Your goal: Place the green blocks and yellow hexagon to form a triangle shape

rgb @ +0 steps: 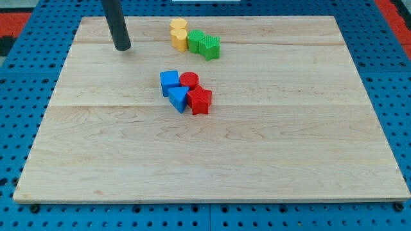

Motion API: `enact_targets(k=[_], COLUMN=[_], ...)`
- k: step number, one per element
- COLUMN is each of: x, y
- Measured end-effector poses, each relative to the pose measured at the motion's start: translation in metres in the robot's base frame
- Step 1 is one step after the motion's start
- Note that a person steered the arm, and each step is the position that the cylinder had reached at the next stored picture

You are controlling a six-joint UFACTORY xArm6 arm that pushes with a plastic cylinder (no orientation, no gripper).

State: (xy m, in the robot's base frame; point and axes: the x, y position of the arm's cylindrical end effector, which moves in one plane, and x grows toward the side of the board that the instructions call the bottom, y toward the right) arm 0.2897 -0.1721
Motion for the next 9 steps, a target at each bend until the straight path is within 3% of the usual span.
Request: enact_targets(k=[2, 3, 7, 9], x=[0.012, 0.013, 0.018, 0.031], y=[0.007, 0.04, 0.041, 0.178])
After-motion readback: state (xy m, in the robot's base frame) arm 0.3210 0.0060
